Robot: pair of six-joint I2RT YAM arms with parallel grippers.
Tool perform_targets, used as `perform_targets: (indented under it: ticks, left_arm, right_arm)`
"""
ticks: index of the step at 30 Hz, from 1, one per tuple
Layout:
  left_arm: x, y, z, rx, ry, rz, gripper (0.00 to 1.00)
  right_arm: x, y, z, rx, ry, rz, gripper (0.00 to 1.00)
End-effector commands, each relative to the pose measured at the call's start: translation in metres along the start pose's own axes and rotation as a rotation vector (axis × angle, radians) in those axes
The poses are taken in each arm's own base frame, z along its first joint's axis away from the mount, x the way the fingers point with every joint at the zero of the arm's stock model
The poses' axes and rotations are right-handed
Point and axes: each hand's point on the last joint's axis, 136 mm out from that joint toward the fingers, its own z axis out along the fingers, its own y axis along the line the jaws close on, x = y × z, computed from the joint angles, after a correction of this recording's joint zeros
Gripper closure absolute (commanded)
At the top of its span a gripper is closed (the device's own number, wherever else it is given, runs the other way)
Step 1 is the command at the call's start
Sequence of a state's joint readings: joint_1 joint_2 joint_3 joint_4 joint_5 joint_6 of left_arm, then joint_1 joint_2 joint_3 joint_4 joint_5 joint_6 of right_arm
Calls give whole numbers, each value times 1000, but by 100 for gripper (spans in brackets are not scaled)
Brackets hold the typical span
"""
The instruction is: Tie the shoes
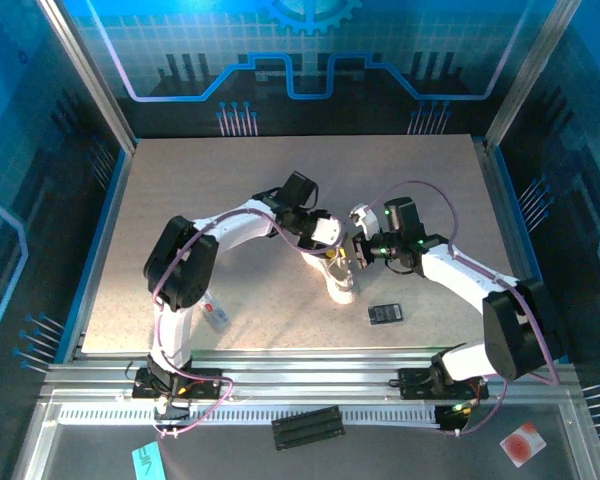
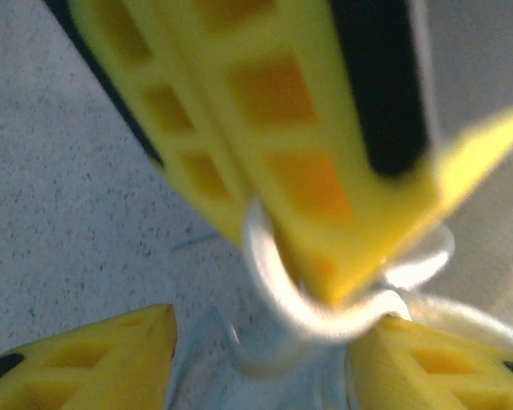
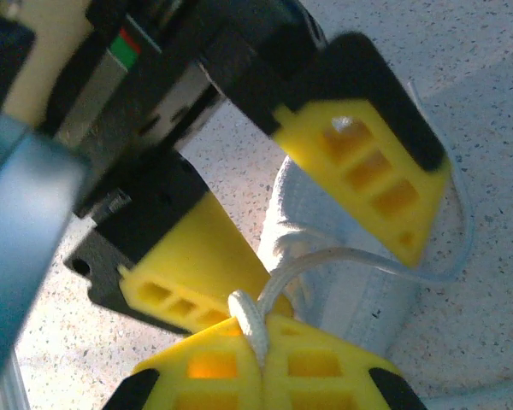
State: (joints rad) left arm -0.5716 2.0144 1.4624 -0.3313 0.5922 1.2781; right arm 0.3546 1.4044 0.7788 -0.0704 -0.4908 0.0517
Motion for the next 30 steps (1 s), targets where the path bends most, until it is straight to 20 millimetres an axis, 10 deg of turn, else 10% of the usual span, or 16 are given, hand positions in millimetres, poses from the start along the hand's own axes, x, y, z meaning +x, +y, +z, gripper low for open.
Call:
perform_targets:
  ticks: [1,9,26,30]
  left_arm:
    - [-17,24,-1,-52,-79,-51,52]
    - [-9,53,-30,-155,-78,-172,97]
    - [24,59,-97,-352,86,-242,94]
    - [19,37,-89,-262,52,-175,60]
  right_arm:
    - [-9,13,-3,-45,-40,-34,100]
    - [-2,12,-6,-56,-32,-5,100]
    - [8,4,-7,-32,1,77,100]
    - [7,5,-6,-39,1,80,100]
